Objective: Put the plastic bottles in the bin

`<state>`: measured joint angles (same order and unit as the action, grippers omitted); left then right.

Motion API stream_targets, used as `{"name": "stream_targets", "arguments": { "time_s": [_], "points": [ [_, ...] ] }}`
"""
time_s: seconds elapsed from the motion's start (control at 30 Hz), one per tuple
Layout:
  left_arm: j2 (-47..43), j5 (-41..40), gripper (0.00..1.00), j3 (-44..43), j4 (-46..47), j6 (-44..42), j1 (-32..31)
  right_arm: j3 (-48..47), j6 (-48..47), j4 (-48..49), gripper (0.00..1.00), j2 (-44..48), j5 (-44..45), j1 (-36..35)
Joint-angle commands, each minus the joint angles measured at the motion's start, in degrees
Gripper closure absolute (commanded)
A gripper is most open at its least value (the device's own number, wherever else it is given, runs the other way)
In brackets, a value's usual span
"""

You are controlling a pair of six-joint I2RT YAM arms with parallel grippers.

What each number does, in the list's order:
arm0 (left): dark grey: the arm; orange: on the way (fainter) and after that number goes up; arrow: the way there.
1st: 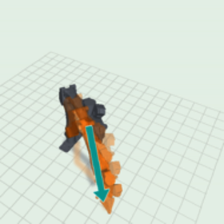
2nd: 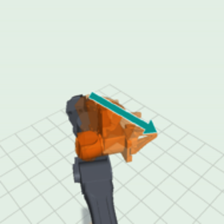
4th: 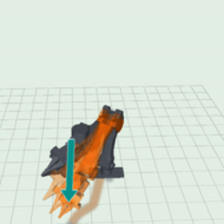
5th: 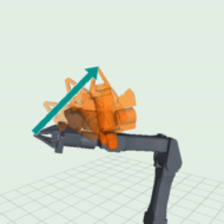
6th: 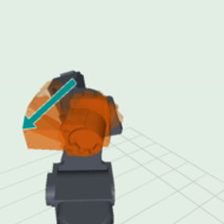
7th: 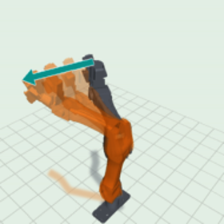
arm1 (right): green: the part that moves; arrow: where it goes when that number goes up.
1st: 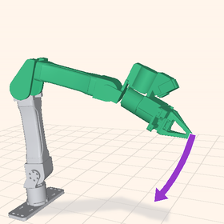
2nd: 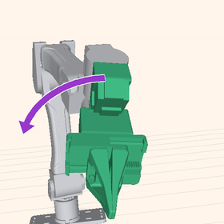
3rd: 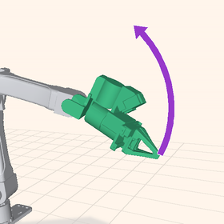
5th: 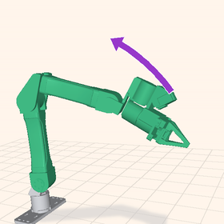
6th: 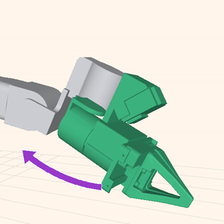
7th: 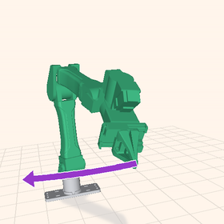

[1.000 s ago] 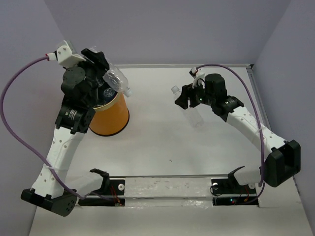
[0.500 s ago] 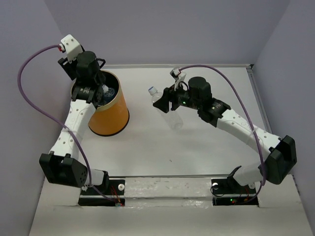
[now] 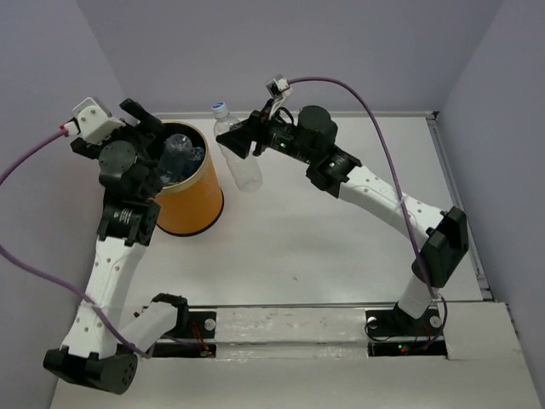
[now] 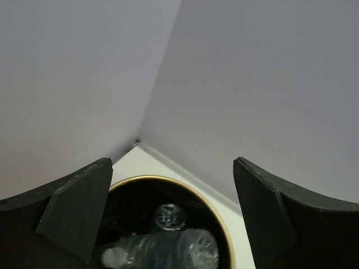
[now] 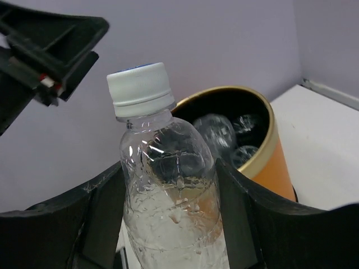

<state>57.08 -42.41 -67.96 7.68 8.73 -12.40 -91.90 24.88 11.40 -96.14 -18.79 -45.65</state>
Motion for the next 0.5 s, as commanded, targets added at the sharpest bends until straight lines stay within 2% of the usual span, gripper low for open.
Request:
{"name": "stream_targets", "arguments": {
  "time_s": [0.0,0.1,0.17,0.2,0.33,0.47],
  "points": [
    [-7.6,12.3,0.01,-2.3,-0.1,6.2,-0.1,-11.2,3.2,11.7,0.72,-6.4,2.3,-3.4],
    [-10.4,14.8,0.01,-2.3,-0.3,7.4,0.0,-18.9,1.0,12.9,0.72,-13.9,3.9,-5.0],
    [-11.9,17.4,0.01,-1.7,-0.6,8.7,0.2,-29.0,-1.1,12.6,0.72,-18.8,4.5,-5.7],
    [-12.3,19.3,0.01,-1.2,-0.4,9.3,0.7,-36.6,-1.8,11.8,0.72,-24.1,4.7,-5.7],
    [-14.6,22.7,0.01,0.9,1.4,11.2,2.5,-53.1,-3.2,11.1,0.72,-37.2,4.7,-6.2],
    [-15.2,25.8,0.01,1.6,2.4,12.9,4.8,-55.7,-5.3,18.3,0.72,-44.1,8.3,-7.8]
  ]
}}
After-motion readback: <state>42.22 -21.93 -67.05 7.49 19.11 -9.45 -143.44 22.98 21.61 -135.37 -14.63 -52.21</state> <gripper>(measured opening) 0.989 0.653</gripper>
